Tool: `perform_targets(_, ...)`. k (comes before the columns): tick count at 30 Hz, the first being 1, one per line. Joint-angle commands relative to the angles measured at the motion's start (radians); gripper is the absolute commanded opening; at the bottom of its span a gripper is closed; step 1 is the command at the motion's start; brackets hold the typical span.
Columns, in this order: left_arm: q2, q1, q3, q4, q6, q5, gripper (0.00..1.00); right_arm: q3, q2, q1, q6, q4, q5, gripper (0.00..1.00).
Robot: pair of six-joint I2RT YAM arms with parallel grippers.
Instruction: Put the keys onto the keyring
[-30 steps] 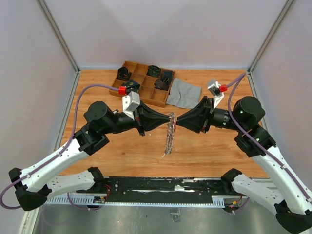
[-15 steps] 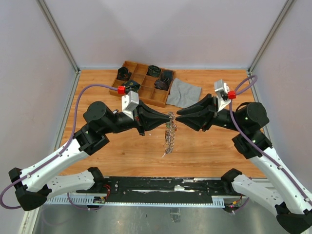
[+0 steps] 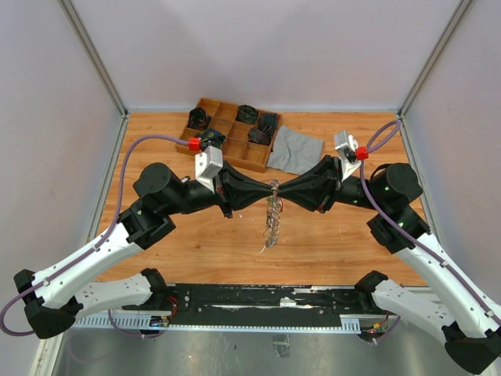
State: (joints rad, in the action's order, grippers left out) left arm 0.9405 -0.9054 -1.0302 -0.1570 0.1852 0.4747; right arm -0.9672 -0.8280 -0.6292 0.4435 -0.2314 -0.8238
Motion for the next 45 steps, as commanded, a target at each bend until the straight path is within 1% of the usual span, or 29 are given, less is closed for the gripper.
perform_targets(1,-0.017,0.002,-0.015,-0.079,0.007,0.009,0.0,0.005,0.002,-0.028,-0.014,-0.035,-0.024,0.2)
perform_targets(7,-0.019,0.002,-0.014,-0.079,0.005,0.005,0.0,0.001,-0.011,-0.042,-0.014,-0.042,-0.027,0.19)
perform_targets(8,-0.017,0.002,-0.014,-0.079,0.005,0.007,0.0,0.001,-0.012,-0.044,-0.013,-0.044,-0.026,0.17)
perform_targets(11,-0.019,0.002,-0.013,-0.079,0.005,0.006,0.01,-0.001,-0.017,-0.049,-0.012,-0.048,-0.028,0.12)
perform_targets(12,-0.022,0.002,-0.01,-0.078,0.004,0.004,0.01,-0.001,-0.017,-0.05,-0.012,-0.051,-0.026,0.04)
perform_targets(13,-0.023,0.003,-0.009,-0.077,0.003,0.001,0.01,-0.001,-0.016,-0.05,-0.013,-0.05,-0.025,0.01)
perform_targets(17,-0.027,0.002,-0.005,-0.078,0.003,-0.001,0.0,-0.003,-0.008,-0.05,-0.023,-0.038,-0.005,0.01)
perform_targets(19,-0.027,0.002,-0.005,-0.075,0.003,0.001,0.04,-0.022,-0.004,-0.05,-0.047,0.004,0.001,0.01)
perform_targets(20,-0.029,0.002,-0.004,-0.074,0.003,0.002,0.08,-0.042,-0.005,-0.05,-0.07,0.043,0.0,0.01)
perform_targets(22,-0.033,0.002,0.0,-0.073,0.005,0.003,0.13,-0.098,-0.013,-0.049,-0.138,0.159,-0.001,0.01)
perform_targets(25,-0.039,0.002,0.004,-0.072,0.007,0.007,0.23,-0.225,-0.039,-0.05,-0.293,0.392,-0.001,0.01)
perform_targets(31,-0.032,0.002,0.012,-0.069,0.017,0.034,0.37,-0.493,-0.14,-0.049,-0.548,0.873,0.038,0.01)
perform_targets(34,-0.022,0.002,0.014,-0.064,0.024,0.05,0.4,-0.631,-0.204,-0.051,-0.635,1.057,0.08,0.0)
perform_targets(38,-0.023,0.002,0.018,-0.045,0.021,0.033,0.43,-0.785,-0.286,-0.063,-0.701,1.264,0.18,0.01)
perform_targets(41,-0.026,0.003,0.02,-0.028,0.012,0.014,0.44,-0.886,-0.356,-0.119,-0.725,1.41,0.315,0.01)
perform_targets(45,-0.02,0.002,0.022,-0.01,0.0,0.011,0.45,-1.015,-0.455,-0.223,-0.737,1.573,0.482,0.01)
